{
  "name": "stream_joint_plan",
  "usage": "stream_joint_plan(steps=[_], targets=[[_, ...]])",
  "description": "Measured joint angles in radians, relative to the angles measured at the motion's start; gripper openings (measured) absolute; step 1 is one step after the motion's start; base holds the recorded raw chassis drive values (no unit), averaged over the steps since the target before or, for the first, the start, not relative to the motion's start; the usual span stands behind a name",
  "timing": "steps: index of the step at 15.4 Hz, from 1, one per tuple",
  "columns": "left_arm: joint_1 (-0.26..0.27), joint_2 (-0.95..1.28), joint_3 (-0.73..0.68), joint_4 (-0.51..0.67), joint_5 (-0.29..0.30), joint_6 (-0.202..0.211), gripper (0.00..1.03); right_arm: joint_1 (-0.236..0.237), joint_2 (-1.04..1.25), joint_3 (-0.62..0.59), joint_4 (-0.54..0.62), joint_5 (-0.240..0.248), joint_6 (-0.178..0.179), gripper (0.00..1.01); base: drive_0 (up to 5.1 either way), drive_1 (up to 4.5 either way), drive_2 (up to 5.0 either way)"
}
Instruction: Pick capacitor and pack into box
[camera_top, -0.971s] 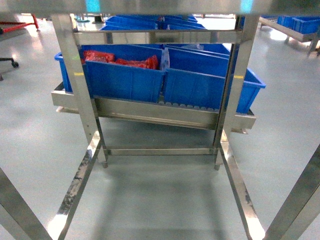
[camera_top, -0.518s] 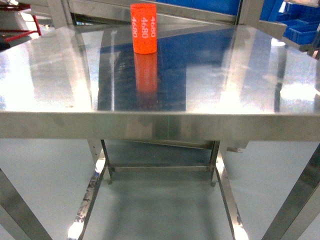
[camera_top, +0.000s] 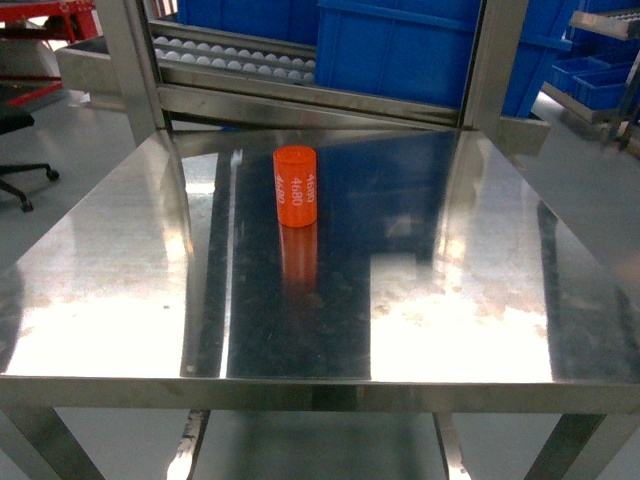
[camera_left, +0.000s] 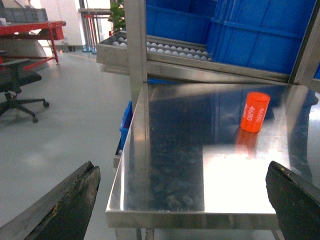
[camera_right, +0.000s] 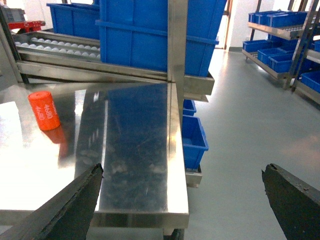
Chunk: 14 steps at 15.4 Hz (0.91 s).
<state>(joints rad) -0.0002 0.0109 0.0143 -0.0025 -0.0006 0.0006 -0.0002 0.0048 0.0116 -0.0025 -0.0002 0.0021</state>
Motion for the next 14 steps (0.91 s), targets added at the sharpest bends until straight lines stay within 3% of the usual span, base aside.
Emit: stream_joint_plan(steps=[14], targets=[[0.000,0.000,0.000,-0.002,0.000,0.000,0.98,0.000,0.000,0.000,-0.003,0.000,0.000,0.98,0.0,0.00,0.0]])
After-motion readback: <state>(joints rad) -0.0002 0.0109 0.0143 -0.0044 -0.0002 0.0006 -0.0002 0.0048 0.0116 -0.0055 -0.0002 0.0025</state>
